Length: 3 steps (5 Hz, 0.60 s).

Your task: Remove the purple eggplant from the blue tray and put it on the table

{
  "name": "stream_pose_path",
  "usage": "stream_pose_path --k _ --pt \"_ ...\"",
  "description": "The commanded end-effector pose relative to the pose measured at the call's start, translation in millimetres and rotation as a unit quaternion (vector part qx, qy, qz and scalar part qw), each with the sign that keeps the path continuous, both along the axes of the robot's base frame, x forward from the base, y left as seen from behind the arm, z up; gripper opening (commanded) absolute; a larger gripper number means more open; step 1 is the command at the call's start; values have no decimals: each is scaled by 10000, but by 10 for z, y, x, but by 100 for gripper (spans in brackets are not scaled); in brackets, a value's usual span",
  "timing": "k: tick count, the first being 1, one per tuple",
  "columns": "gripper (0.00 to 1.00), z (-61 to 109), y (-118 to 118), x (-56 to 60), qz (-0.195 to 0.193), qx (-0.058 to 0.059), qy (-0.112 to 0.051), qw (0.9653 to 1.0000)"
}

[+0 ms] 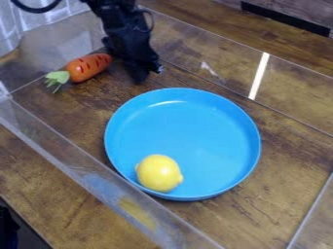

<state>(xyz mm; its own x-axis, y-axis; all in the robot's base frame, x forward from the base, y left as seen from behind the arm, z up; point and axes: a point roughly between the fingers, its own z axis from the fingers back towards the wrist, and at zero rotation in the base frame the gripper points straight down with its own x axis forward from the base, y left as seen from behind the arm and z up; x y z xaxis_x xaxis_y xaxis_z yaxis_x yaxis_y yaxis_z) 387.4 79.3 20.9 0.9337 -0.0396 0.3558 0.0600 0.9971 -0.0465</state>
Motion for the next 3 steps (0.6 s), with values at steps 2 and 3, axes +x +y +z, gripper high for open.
stream_pose_path --k 2,3 --pt "0 127 491 -371 302 39 -35 9995" --pt "0 182 712 -523 417 57 45 9991"
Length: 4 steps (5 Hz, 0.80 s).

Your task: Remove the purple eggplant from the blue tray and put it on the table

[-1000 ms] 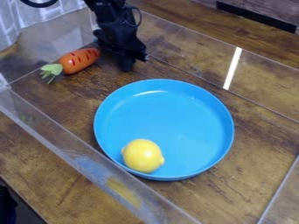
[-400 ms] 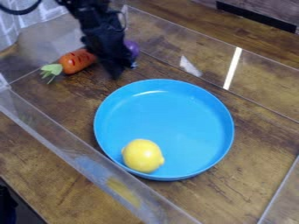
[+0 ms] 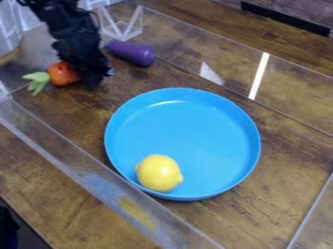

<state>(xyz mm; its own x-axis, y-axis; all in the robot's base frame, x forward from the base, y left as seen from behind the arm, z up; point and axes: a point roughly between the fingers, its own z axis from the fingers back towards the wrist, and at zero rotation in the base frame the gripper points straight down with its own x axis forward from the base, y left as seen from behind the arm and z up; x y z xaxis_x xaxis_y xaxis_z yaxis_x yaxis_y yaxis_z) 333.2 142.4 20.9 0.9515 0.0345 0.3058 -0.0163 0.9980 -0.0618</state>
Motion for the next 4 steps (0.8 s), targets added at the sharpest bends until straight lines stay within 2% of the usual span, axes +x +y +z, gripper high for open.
stream_pose_path --k 1,2,3,4 --pt "0 212 255 -97 132 179 -123 9997" --pt "0 182 304 -134 -153 189 -28 9997" --pt "0 155 323 -124 -478 189 50 9987" --pt "0 122 378 -170 -737 161 109 9971"
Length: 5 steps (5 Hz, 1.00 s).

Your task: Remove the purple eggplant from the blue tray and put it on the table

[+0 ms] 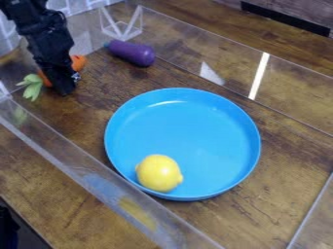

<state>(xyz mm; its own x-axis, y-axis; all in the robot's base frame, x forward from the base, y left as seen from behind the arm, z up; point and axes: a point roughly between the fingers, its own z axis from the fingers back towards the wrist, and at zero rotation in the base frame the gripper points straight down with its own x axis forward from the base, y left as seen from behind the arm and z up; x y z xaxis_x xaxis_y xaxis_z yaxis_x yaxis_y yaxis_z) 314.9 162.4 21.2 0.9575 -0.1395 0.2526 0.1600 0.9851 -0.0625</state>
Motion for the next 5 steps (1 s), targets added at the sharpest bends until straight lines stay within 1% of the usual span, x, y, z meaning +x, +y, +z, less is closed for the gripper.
stream_pose_path --k 1,4,5 --pt "0 92 220 -36 -103 95 -119 9998" --pt "0 59 76 -160 -58 -64 34 10000" --pt "0 65 95 -169 -148 -124 75 9998"
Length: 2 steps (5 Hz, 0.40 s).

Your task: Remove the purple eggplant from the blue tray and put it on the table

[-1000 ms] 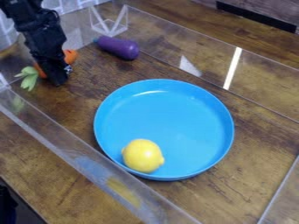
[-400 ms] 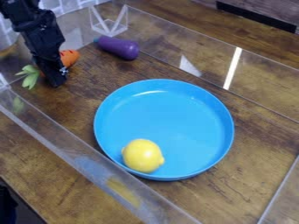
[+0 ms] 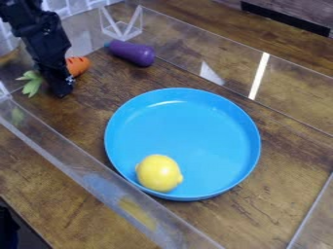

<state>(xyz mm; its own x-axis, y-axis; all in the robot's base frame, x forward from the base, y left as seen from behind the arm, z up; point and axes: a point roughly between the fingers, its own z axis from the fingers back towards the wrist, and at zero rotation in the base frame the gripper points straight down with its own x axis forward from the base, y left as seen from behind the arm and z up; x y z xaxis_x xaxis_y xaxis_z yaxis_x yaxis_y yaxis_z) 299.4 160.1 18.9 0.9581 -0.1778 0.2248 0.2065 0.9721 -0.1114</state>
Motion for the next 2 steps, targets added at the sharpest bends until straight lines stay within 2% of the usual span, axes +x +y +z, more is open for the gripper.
stream_pose_path --k 1,2 --pt "0 87 138 -26 20 30 -69 10000" --pt "0 78 141 -65 -81 0 -32 10000"
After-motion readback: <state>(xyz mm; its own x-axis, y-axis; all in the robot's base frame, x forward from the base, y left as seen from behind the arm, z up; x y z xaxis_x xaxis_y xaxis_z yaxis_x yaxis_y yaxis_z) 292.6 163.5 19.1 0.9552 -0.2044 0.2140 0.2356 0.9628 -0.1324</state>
